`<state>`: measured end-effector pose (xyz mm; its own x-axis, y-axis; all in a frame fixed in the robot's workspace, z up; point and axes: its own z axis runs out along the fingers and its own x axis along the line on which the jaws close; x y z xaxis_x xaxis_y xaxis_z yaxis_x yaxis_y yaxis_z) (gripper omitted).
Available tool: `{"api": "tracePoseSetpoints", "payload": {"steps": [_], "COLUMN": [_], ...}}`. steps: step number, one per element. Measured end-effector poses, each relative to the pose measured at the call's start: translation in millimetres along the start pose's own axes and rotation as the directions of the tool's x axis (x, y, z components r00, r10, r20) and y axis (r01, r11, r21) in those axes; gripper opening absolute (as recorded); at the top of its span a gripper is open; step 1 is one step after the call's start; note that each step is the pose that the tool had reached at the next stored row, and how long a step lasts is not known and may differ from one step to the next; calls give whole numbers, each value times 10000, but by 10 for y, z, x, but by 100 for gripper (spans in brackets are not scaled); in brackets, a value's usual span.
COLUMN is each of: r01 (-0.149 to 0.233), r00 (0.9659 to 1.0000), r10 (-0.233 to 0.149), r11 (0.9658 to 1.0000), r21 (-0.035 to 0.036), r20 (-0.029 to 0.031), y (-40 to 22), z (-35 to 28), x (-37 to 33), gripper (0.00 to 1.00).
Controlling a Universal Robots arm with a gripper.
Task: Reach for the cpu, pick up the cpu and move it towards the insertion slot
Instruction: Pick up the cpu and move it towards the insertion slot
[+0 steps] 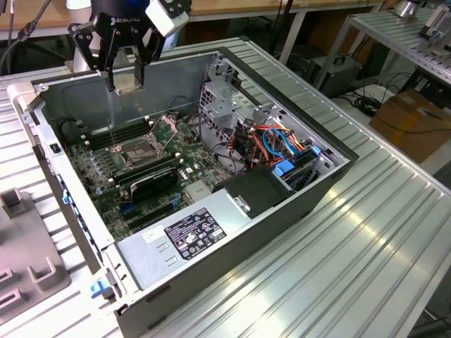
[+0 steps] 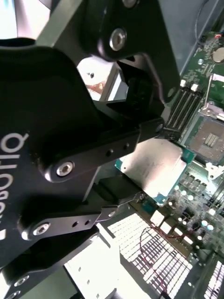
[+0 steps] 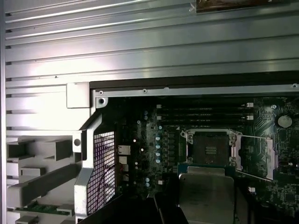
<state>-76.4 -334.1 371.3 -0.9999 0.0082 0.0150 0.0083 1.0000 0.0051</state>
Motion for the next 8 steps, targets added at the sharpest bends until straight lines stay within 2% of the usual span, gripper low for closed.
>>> {"api": "tracePoseSetpoints", "payload": {"steps": [1,3,8], "r01": [1,1,1], "r00": [10000,9999,9999], "r10": [-1,-1,-1], "r11": [10000,10000,10000], "r21": [0,0,0], "r20": [53,115,124], "y": [9,41,62], "z": [2,11,20], "x": [-2,-16,-42], "gripper": [55,55,55]}}
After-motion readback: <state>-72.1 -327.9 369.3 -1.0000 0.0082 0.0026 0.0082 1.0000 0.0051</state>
